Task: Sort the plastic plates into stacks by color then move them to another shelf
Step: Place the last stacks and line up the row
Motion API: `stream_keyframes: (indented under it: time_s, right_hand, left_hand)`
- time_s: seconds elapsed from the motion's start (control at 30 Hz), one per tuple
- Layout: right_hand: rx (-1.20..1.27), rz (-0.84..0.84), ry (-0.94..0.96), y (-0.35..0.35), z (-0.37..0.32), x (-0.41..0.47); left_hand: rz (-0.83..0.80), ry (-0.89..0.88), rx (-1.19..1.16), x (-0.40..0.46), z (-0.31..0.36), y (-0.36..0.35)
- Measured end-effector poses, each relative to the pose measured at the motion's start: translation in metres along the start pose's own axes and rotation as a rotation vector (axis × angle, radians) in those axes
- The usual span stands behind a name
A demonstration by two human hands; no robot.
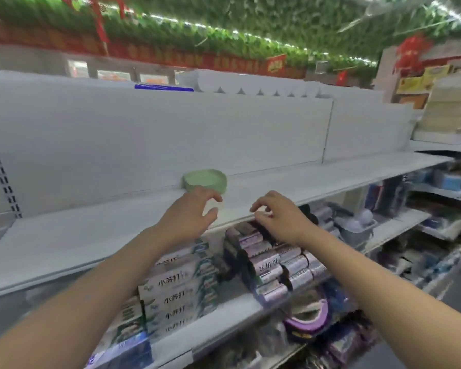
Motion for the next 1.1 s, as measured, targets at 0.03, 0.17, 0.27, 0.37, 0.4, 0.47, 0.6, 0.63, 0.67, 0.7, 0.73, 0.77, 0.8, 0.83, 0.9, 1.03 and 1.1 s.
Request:
stream_keyframes:
  time_s: [0.03, 0.17, 0.27, 0.37, 0.4, 0.47, 0.6, 0.63, 0.67, 0.7, 0.73, 0.77, 0.8, 0.83, 0.9, 1.03, 1.1]
  right_hand:
    - [0.013, -0.016, 0.022, 0.000, 0.007, 0.012]
    - [0.068, -0.054, 0.096, -0.008, 0.025, 0.061]
    - [0.089, -0.093, 0.150, -0.021, 0.035, 0.104]
    - [0.086, -0.115, 0.183, -0.033, 0.041, 0.155]
    - [0.082, -0.105, 0.195, -0.037, 0.041, 0.173]
    - [0.088, -0.094, 0.207, -0.044, 0.040, 0.207]
    - [0.038, -0.167, 0.210, -0.062, 0.039, 0.263]
    - [0.033, -0.192, 0.202, -0.066, 0.040, 0.273]
    - [0.028, -0.214, 0.196, -0.071, 0.041, 0.281]
    - [0.019, -0.229, 0.195, -0.074, 0.042, 0.287]
    - [0.015, -0.234, 0.201, -0.077, 0.044, 0.291]
    - [0.018, -0.233, 0.211, -0.080, 0.045, 0.294]
    - [0.024, -0.226, 0.226, -0.081, 0.047, 0.297]
    - [0.024, -0.217, 0.247, -0.081, 0.048, 0.299]
    - [0.010, -0.223, 0.284, -0.082, 0.050, 0.302]
    - [0.124, -0.302, 0.348, -0.084, 0.056, 0.303]
    - [0.236, -0.368, 0.376, -0.086, 0.059, 0.301]
  left_hand:
    - [0.010, 0.038, 0.013, 0.006, -0.006, 0.000]
    - [0.025, 0.179, 0.066, 0.032, -0.034, 0.002]
    - [0.041, 0.274, 0.108, 0.057, -0.061, 0.003]
    - [0.062, 0.332, 0.130, 0.084, -0.091, 0.000]
    - [0.072, 0.345, 0.133, 0.094, -0.101, -0.002]
    - [0.076, 0.387, 0.120, 0.112, -0.121, -0.007]
    - [0.033, 0.506, 0.056, 0.140, -0.148, -0.026]
    - [0.039, 0.541, 0.030, 0.145, -0.151, -0.029]
    - [0.054, 0.567, 0.005, 0.150, -0.152, -0.032]
    - [0.073, 0.585, -0.018, 0.155, -0.153, -0.035]
    - [0.089, 0.600, -0.037, 0.159, -0.153, -0.036]
    - [0.100, 0.614, -0.051, 0.162, -0.152, -0.037]
    - [0.110, 0.625, -0.055, 0.164, -0.151, -0.039]
    - [0.126, 0.635, -0.053, 0.166, -0.150, -0.040]
    - [0.174, 0.660, -0.074, 0.166, -0.145, -0.042]
    - [0.315, 0.715, -0.110, 0.157, -0.125, -0.048]
    - [0.379, 0.759, -0.106, 0.151, -0.113, -0.051]
Point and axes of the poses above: each hand's wrist, its own x-axis towards the middle knuckle, its own y-axis out of the back of the hand, z = x × y, the point moved 4 cm from there along x, towards the middle knuckle, and after that the axes turned 5 degrees about -z, right-handed, at the moved point
